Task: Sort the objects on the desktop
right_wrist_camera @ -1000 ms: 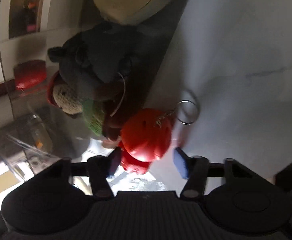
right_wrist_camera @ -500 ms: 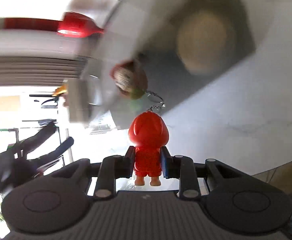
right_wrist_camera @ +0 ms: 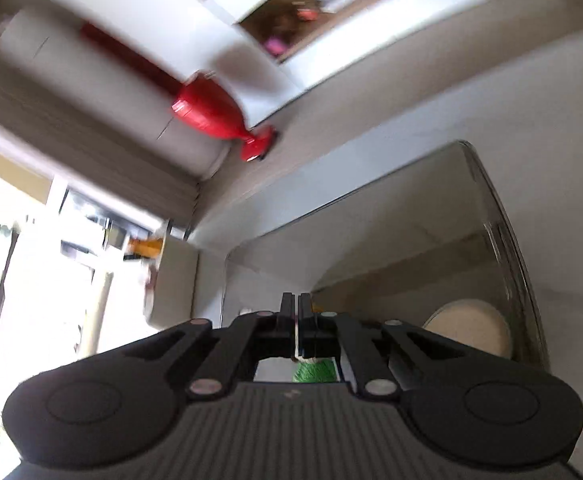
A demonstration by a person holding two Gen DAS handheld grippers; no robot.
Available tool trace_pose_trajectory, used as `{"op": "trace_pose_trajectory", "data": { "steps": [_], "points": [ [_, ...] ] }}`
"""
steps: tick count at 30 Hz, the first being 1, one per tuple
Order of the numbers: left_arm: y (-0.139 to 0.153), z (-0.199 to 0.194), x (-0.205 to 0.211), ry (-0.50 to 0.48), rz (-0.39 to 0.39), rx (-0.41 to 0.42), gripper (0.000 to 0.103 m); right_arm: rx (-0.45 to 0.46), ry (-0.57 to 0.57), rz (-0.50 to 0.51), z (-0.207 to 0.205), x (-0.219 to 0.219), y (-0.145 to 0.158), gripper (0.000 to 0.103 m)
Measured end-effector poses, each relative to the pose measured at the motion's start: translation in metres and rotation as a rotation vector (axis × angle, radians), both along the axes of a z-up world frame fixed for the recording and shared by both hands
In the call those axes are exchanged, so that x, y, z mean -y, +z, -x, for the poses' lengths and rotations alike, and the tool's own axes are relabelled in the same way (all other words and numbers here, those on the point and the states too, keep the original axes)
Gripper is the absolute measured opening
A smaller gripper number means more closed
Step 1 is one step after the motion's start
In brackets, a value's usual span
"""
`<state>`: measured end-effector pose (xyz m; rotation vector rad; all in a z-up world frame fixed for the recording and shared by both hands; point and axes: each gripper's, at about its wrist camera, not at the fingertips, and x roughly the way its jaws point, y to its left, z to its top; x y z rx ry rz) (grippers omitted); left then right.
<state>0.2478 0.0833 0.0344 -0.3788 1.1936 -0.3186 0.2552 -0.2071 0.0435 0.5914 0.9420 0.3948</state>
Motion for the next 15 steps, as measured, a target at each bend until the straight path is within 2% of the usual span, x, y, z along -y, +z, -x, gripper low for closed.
{"op": "trace_pose_trajectory", "data": {
  "steps": [1, 2, 4, 5, 7, 9, 10, 13, 15],
  "points": [
    [-0.002, 0.001, 0.002, -0.020, 0.016, -0.012, 0.103, 0.021, 0.055, 0.043, 0.010, -0.004, 0.002, 0.003],
    [-0.005, 0.005, 0.007, -0.062, 0.041, -0.031, 0.103, 0.028, 0.091, 0.078, 0.016, -0.007, 0.001, 0.009],
    [-0.012, 0.014, 0.023, -0.159, 0.076, -0.079, 0.103, 0.003, 0.146, 0.133, 0.031, -0.008, -0.006, 0.013],
    [-0.016, 0.021, 0.033, -0.204, 0.069, -0.099, 0.103, -0.008, 0.155, 0.160, 0.040, -0.006, -0.009, 0.016],
    [-0.027, 0.035, 0.058, -0.296, 0.009, -0.129, 0.103, -0.005, 0.155, 0.231, 0.050, -0.004, -0.011, 0.016],
    [-0.040, 0.047, 0.079, -0.351, -0.078, -0.146, 0.103, 0.019, 0.149, 0.291, 0.057, -0.003, -0.011, 0.023],
    [-0.047, 0.051, 0.087, -0.366, -0.123, -0.153, 0.103, 0.020, 0.145, 0.294, 0.060, 0.000, -0.012, 0.032],
    [-0.068, 0.054, 0.102, -0.335, -0.241, -0.167, 0.103, -0.011, 0.141, 0.187, 0.064, 0.020, -0.022, 0.053],
    [-0.077, 0.057, 0.110, -0.326, -0.284, -0.179, 0.103, -0.017, 0.156, 0.125, 0.070, 0.027, -0.027, 0.054]
  ]
}}
